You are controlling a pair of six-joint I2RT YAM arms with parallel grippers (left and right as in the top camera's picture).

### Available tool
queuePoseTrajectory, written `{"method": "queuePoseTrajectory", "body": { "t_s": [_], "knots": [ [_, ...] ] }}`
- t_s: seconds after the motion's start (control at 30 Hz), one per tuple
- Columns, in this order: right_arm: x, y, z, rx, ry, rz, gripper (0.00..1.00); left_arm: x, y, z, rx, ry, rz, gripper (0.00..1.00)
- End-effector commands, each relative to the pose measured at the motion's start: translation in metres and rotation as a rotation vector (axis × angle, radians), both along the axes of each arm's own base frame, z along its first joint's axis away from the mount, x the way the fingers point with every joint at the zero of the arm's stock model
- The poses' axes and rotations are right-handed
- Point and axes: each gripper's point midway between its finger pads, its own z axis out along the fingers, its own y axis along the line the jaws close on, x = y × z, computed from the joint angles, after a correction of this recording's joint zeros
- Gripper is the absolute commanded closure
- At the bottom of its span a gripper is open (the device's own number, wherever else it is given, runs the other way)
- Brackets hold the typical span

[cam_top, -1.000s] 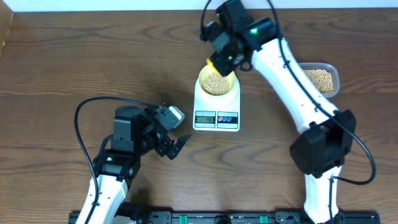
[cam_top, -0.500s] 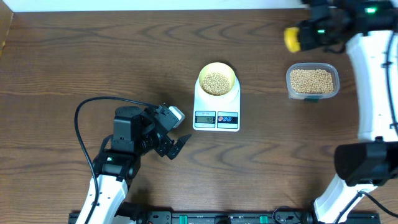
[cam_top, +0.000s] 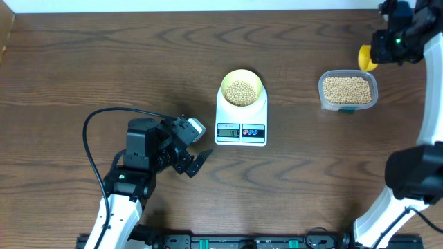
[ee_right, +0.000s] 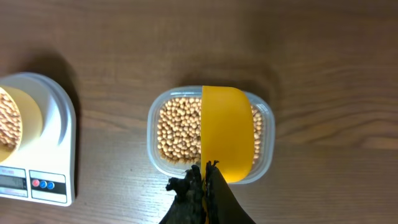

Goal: Scoop item into bowl and weigh 50g on scale
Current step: 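Carry the empty scoop right to the clear soybean tub, then dip the scoop into the soybeans in the tub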

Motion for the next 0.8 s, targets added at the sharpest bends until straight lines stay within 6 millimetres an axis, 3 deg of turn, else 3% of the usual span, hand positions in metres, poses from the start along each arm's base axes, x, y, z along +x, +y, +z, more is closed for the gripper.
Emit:
{"method": "queuePoseTrajectory", "body": {
  "t_s": [0.0, 0.77],
  "knots": [
    [0.005, 0.001, -0.027, 0.003, 0.067, 0.023, 0.99, 0.003, 0.002, 0.006, 0.002, -0.018, 0.012, 0.01],
    [0.001, 0.034, -0.101, 0.096, 0.285, 0.087, 0.99, 0.003, 0.002, 0.006, 0.002, -0.018, 0.012, 0.01]
  ]
}}
